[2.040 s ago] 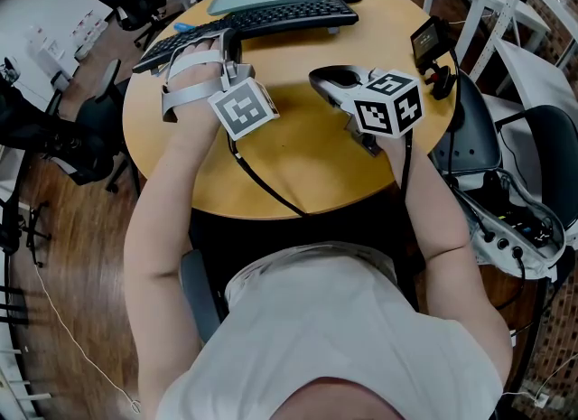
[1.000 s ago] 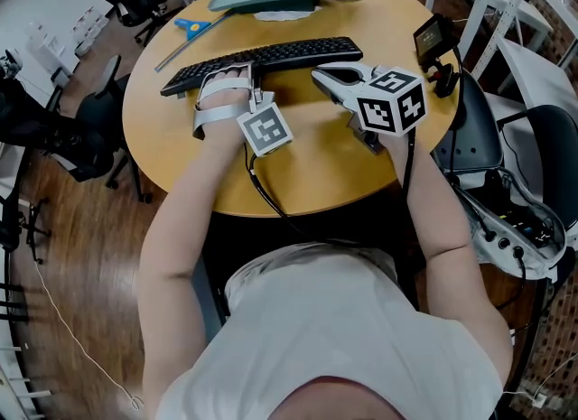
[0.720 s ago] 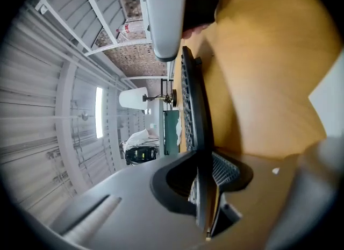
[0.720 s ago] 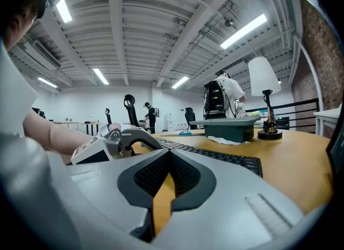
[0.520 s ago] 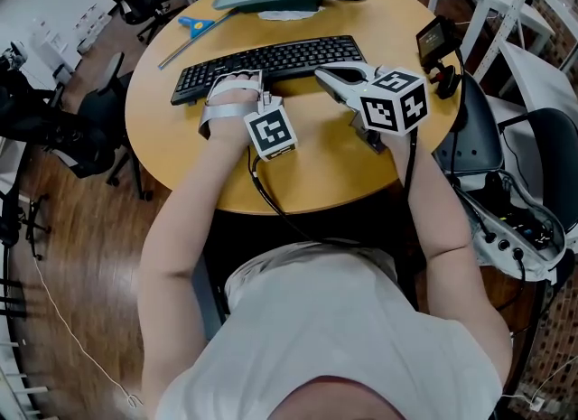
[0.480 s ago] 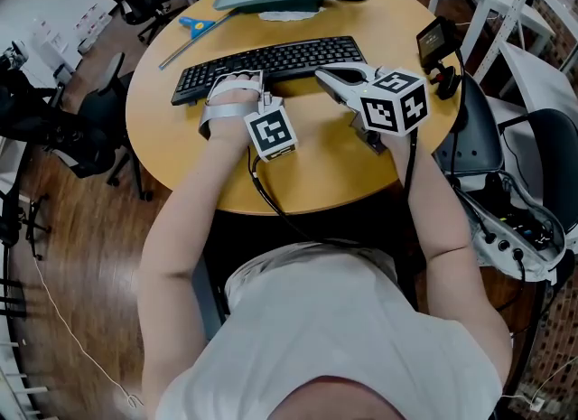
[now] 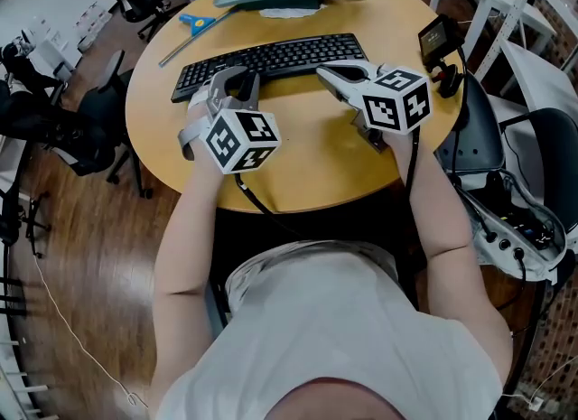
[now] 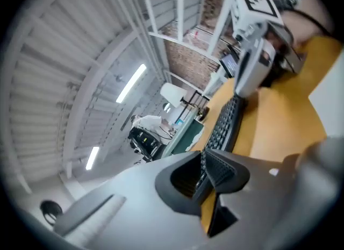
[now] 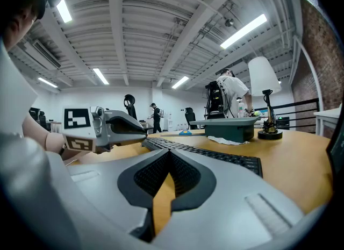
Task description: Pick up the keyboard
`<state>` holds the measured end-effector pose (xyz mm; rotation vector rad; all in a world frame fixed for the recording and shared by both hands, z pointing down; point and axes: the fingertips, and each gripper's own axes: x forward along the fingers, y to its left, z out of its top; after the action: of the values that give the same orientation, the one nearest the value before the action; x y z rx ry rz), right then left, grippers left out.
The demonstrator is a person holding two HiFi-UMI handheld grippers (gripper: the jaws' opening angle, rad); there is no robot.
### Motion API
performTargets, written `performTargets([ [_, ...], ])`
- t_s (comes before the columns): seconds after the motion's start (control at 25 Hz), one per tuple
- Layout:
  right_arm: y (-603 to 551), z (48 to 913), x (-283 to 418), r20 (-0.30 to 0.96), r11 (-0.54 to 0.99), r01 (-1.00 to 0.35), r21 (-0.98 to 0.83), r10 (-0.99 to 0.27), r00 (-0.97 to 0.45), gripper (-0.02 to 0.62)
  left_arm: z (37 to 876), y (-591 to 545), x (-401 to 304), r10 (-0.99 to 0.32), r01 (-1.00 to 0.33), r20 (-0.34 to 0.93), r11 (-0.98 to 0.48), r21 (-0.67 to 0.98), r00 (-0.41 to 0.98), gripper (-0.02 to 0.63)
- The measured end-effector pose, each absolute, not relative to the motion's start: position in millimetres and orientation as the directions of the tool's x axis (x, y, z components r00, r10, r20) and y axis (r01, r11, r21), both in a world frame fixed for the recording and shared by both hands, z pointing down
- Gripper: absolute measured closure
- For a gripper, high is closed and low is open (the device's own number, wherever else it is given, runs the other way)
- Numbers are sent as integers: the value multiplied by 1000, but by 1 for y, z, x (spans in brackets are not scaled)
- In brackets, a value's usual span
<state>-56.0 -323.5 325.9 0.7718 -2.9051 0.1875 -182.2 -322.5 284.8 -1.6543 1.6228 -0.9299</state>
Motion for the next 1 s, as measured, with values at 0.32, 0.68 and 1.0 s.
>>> performTargets([
  [0.32, -312, 324, -67, 154, 896, -436, -86, -421, -894, 594, 288, -297, -200, -972, -972, 112, -217, -93, 207, 605],
  [0.68, -307, 327, -71, 161, 906, -415, -83, -398, -903, 595, 301, -293, -195, -956, -958, 80, -277, 72, 282, 605],
  [1.0, -308, 328, -71, 160, 906, -414, -84, -398, -903, 595, 303, -292, -195, -957, -960, 74, -275, 53, 279, 606],
])
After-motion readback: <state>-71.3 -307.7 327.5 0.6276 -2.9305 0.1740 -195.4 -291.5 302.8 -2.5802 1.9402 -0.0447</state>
